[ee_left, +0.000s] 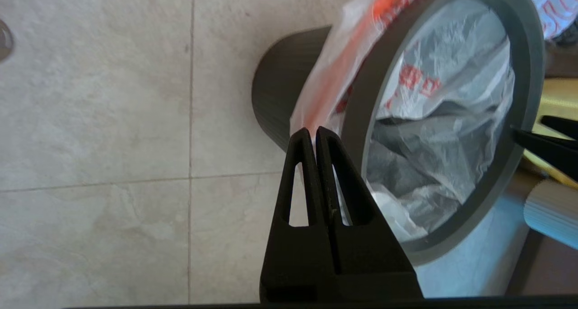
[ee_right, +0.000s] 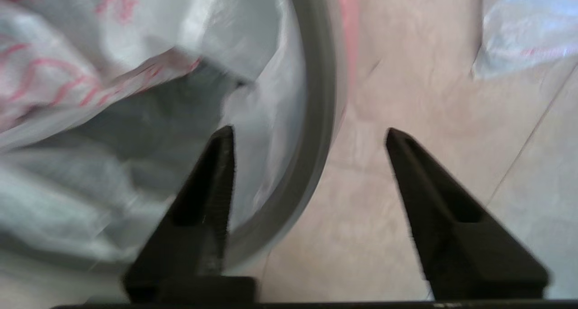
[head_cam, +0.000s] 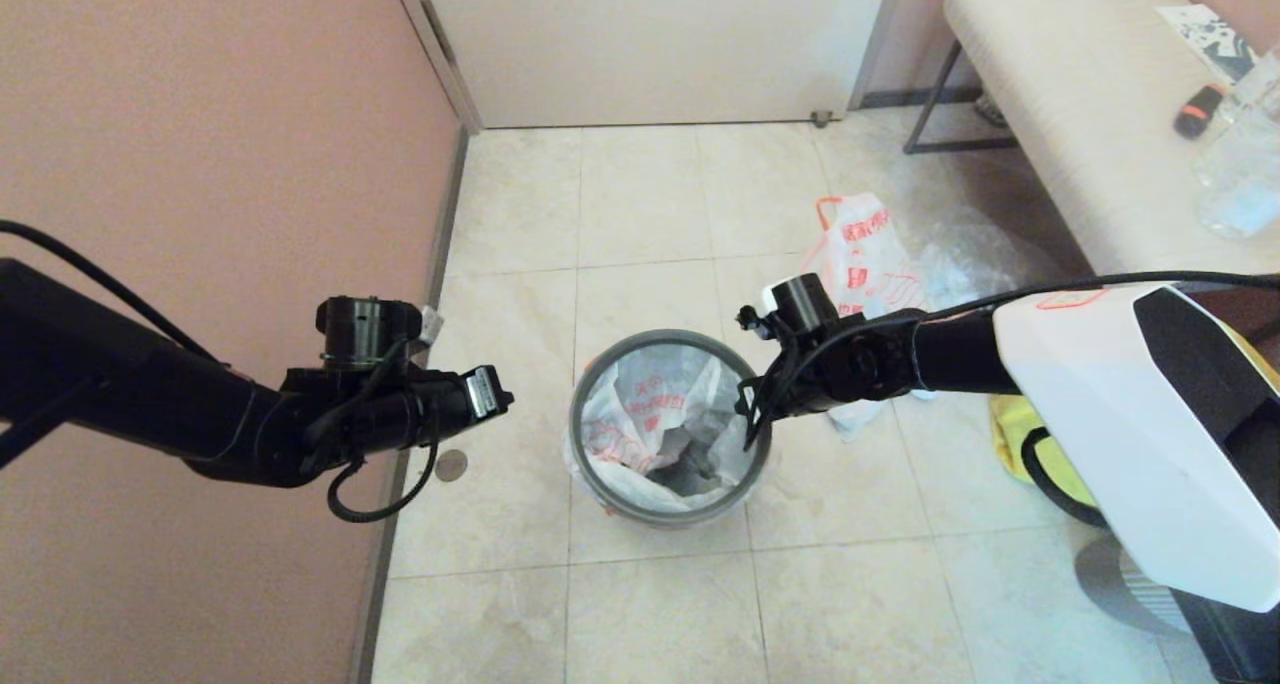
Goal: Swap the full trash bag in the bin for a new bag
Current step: Place the trash can ring on the trash can
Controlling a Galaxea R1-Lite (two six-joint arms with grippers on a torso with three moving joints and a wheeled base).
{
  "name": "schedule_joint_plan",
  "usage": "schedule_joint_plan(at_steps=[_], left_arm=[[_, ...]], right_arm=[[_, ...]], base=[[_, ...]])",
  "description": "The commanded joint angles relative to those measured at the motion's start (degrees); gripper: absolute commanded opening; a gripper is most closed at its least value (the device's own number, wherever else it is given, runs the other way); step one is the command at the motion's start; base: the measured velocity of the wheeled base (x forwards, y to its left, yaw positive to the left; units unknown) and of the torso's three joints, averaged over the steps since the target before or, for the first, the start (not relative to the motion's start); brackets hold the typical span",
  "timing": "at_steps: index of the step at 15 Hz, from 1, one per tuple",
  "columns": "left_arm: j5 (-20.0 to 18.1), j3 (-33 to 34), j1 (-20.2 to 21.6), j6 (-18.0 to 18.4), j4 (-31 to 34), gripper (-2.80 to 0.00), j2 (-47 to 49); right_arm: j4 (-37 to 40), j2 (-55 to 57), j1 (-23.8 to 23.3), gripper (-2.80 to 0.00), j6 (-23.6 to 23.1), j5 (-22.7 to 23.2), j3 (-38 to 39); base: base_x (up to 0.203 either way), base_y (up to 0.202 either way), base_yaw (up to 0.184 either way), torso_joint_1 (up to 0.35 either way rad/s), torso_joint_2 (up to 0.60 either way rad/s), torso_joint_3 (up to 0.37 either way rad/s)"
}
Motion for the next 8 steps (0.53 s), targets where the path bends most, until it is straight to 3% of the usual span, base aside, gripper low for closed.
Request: schedule_joint_plan(at_steps=[1, 3, 7, 8], left_arm=[[-0.3, 0.0, -0.3, -0.2, 0.1, -2.8, 0.1], [-1.1, -0.1, -1.8, -0.1, 0.6, -2.8, 0.8], [-6.7, 0.5, -2.7, -0.3, 3.3, -2.8, -0.1], [-9.8, 0.6, -2.6, -0.8, 3.9, -2.8, -0.3]], right_arm=[[3.8, -5.0, -0.1, 0.0, 2.1, 0.1, 0.8], [6.8, -7.6, -0.5, 0.0, 5.8, 1.2, 2.2], [6.8, -9.3, -0.5, 0.0, 6.4, 6.1, 4.3], [6.8, -10.7, -0.6, -2.8, 6.5, 9.4, 5.0]], base=[[0.0, 0.0, 0.0, 0.0, 0.0, 0.0], [0.0, 0.0, 0.0, 0.0, 0.0, 0.0], [0.0, 0.0, 0.0, 0.0, 0.0, 0.0], [0.0, 0.0, 0.0, 0.0, 0.0, 0.0]])
